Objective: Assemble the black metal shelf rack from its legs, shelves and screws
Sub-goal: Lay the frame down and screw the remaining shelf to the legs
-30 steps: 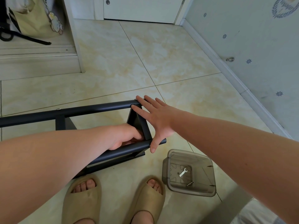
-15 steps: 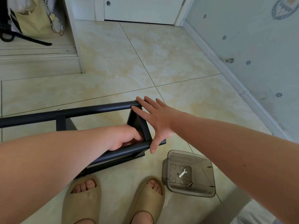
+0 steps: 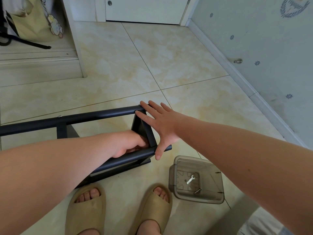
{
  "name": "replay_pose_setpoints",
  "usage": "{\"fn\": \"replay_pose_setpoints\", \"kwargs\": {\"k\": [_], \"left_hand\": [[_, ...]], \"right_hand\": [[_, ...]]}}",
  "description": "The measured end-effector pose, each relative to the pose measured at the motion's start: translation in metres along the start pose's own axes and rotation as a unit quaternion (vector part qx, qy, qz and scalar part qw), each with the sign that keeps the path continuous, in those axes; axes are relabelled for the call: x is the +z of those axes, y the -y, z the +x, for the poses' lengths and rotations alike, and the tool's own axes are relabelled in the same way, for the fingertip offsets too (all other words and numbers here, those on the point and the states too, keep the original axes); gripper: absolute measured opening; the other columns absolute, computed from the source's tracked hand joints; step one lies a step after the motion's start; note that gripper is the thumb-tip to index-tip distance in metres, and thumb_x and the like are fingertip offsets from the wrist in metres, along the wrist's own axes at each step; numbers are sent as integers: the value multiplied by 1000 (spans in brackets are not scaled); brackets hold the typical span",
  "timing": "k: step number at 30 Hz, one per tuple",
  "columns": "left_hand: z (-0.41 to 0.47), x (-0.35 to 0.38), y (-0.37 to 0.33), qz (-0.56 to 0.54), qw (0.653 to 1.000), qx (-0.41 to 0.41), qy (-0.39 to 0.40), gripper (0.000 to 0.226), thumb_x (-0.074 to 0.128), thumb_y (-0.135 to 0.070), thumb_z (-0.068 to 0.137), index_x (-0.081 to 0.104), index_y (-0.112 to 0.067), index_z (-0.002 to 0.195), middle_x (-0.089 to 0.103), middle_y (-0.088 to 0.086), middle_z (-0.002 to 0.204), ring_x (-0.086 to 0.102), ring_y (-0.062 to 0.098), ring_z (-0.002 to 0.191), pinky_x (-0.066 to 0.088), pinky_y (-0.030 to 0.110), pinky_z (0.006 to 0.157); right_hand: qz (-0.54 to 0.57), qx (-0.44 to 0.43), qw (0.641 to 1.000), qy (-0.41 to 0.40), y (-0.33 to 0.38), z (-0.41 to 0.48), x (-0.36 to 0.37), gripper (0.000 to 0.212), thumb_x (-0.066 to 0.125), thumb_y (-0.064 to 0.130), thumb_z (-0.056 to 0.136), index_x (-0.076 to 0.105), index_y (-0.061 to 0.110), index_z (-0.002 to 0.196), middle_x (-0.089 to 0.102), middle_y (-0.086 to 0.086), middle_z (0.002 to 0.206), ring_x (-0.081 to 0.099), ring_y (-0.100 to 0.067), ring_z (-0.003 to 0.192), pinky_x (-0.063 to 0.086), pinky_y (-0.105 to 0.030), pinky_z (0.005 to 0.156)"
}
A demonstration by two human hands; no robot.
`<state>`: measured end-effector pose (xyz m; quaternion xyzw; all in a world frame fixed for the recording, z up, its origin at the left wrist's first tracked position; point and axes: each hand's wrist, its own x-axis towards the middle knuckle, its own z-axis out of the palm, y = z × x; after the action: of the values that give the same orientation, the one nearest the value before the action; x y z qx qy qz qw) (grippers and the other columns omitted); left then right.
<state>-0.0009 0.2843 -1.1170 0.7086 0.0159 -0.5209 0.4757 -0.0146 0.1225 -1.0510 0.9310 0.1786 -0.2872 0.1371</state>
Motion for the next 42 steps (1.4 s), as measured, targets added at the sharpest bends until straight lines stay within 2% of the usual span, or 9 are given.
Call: {"fn": "replay_pose_setpoints", "kwargs": {"k": [3,6,9,15,23,26,33,39,42], "left_hand": [[0,0,-1,-3,1000,-9,8,20,58,-2,91,73,-6,103,77,13,95,71,24,79,59,33,76],[-3,0,-3,-17,999,-29,28,14,62,-12,92,73,-8,101,75,9,78,70,22,64,61,35,62],[-3,2,-4,18,999,-13,30,16,65,-20,93,72,-10,103,75,11,86,69,24,72,59,37,71],[0,2,-3,17,1000,3,-13,13,62,-7,92,73,-11,98,73,3,82,66,15,71,51,22,66],[1,0,0,2,1000,-9,11,22,59,-4,94,72,-4,111,74,13,101,67,24,90,51,39,99],[3,0,1,-20,1000,0,9,24,56,2,92,73,-3,109,76,13,99,70,25,87,56,38,94],[1,2,-4,-10,999,-28,30,18,62,-12,92,71,-5,107,77,15,92,71,26,72,60,35,68],[4,0,-1,-16,1000,-14,16,19,58,-6,95,72,-5,107,76,12,91,70,25,82,53,43,97],[3,-1,0,-20,999,-17,23,17,56,-3,95,72,-8,98,75,10,85,70,27,84,56,45,95]], "right_hand": [[2,1,1000,0,0,0,0,163,74,89,42,-27,29,156,-38,-3,160,-30,-27,150,-9,-51,124],[9,2,1000,-1,0,1,0,163,75,88,42,-26,30,156,-39,-2,160,-31,-26,150,-9,-51,124],[11,0,1000,-4,-1,1,1,163,76,88,42,-26,30,156,-39,-1,160,-31,-25,150,-10,-50,124],[9,0,1000,-2,-1,2,1,163,75,88,42,-26,30,155,-39,-1,160,-32,-25,150,-9,-51,124],[9,1,1000,-1,-1,2,1,163,75,89,41,-27,30,155,-39,-1,160,-31,-25,150,-9,-50,124],[11,0,1000,-2,-1,3,1,163,75,89,41,-27,31,155,-40,-1,160,-31,-25,150,-9,-50,123],[11,0,1000,-2,-1,2,1,163,75,89,42,-27,31,155,-40,-1,159,-31,-25,150,-8,-50,124],[15,-1,1000,2,-1,0,-1,163,77,87,43,-26,30,156,-40,-1,160,-32,-25,150,-8,-50,125],[13,-1,1000,3,0,0,-2,162,77,87,44,-26,30,156,-39,-1,160,-31,-25,150,-7,-51,125]]}}
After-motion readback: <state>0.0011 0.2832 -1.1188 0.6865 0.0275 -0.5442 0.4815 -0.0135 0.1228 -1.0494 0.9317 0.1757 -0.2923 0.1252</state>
